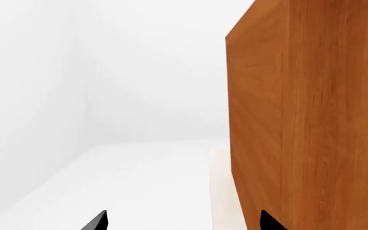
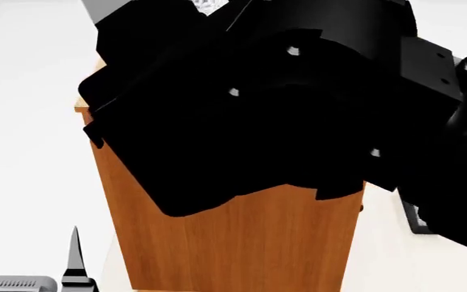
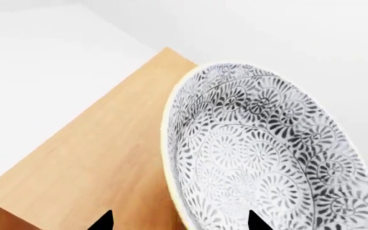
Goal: Put the bowl on the top of the cabinet.
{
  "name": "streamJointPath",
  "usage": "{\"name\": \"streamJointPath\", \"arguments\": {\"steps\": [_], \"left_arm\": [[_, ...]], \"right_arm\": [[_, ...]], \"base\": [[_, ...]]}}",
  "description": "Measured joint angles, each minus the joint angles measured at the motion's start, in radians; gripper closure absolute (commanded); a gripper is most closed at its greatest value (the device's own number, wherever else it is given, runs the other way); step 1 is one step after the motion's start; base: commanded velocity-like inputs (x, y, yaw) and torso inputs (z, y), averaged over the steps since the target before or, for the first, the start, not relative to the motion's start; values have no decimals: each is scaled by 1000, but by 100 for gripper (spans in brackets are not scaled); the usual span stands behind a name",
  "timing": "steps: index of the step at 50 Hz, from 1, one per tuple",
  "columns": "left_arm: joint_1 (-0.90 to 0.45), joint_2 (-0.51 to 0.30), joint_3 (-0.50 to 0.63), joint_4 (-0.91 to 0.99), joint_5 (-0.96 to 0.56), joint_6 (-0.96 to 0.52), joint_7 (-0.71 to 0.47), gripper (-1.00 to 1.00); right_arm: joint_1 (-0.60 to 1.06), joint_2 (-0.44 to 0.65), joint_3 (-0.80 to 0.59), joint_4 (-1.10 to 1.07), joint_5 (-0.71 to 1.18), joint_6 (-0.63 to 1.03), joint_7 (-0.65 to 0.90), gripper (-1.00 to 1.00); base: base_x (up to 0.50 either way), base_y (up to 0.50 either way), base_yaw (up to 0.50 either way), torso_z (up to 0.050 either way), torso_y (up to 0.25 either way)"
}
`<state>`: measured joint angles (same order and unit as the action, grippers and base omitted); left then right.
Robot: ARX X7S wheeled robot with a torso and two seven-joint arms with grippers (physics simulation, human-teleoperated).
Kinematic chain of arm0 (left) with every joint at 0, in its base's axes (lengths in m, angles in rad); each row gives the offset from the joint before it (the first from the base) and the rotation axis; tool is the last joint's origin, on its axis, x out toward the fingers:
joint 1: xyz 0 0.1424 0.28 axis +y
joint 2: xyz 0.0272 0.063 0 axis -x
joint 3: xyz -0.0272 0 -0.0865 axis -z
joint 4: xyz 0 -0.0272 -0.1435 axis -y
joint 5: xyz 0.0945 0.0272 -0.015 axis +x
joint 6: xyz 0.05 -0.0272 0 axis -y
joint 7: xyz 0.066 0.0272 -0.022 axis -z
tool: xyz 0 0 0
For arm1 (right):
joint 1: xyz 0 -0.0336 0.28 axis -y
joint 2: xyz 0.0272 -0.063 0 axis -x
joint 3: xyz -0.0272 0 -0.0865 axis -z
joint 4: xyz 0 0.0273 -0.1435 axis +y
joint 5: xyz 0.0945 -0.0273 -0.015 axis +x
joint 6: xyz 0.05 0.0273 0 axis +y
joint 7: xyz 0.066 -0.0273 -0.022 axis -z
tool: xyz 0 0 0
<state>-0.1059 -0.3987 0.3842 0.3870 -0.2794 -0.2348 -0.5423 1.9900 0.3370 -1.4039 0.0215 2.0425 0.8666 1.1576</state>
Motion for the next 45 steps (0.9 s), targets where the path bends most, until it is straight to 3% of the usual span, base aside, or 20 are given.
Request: {"name": "streamJointPath", "arguments": {"steps": [31,45], "left_arm": [[-3,-2,13,18,2,-11,-10,-100],[-4,-7,13,28,1,-17,-15,-100]], "right_arm": [[242,143,74,-171,222,76,201,-100],[258,326,125,-362,274,45,299,-100]], "base": [[0,0,0,0,0],[0,0,0,0,0]]}}
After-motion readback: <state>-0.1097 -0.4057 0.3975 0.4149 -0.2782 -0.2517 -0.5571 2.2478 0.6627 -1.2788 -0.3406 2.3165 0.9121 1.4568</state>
